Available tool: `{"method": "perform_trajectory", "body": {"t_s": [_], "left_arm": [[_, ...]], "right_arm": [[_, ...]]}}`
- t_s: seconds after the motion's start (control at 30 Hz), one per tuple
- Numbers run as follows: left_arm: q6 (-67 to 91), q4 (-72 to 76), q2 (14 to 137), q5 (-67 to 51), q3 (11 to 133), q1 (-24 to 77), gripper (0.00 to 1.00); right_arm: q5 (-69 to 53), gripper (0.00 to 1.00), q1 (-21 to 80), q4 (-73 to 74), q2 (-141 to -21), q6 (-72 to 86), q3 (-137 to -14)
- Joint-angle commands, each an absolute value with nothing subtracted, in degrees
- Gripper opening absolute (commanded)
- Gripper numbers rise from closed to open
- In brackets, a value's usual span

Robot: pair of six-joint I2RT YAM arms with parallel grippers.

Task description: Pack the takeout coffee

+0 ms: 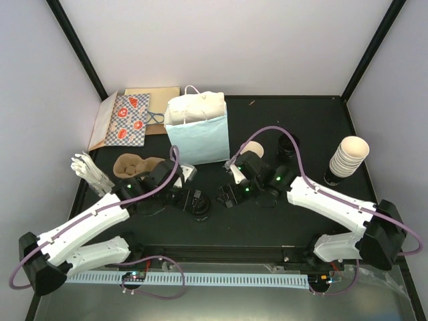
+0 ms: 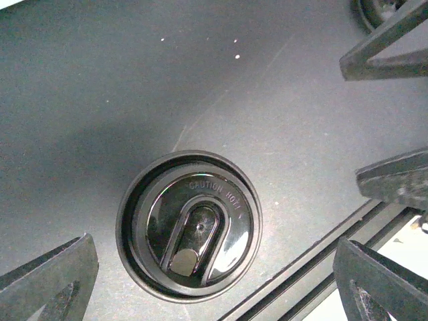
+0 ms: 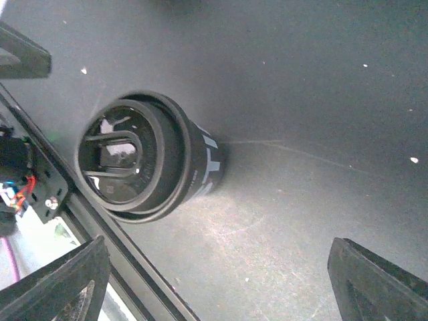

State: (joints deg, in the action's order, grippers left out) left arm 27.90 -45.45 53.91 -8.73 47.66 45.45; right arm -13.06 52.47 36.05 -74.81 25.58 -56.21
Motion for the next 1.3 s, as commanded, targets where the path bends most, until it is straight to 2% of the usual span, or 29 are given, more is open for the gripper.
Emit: {"method": "perform_trajectory", "body": {"t_s": [0.0,0.4,0.93,1.27], "left_arm": [[26.38,-50.29,56.19,-2.29,51.04,48.39,0.99],[26.54,-51.36,64.13,-2.01,54.39,52.47,0.99],[28.89,-55.68,72.53,5.1,58.39,56.19,0.99],[29.49,-56.17,75.37,6.73,59.17,57.3,0.87]], "right_arm": [[-16.73,0.91,50.57,31.33,-72.77,27.22,-54.6],[-20.07,0.88,48.65,28.03,-72.13,28.67,-51.34],[-17.13,0.88,47.79,27.4,-70.25,30.57,-49.37],[-16.71,0.88,46.24,25.92,-68.36,32.4,-46.84]]}}
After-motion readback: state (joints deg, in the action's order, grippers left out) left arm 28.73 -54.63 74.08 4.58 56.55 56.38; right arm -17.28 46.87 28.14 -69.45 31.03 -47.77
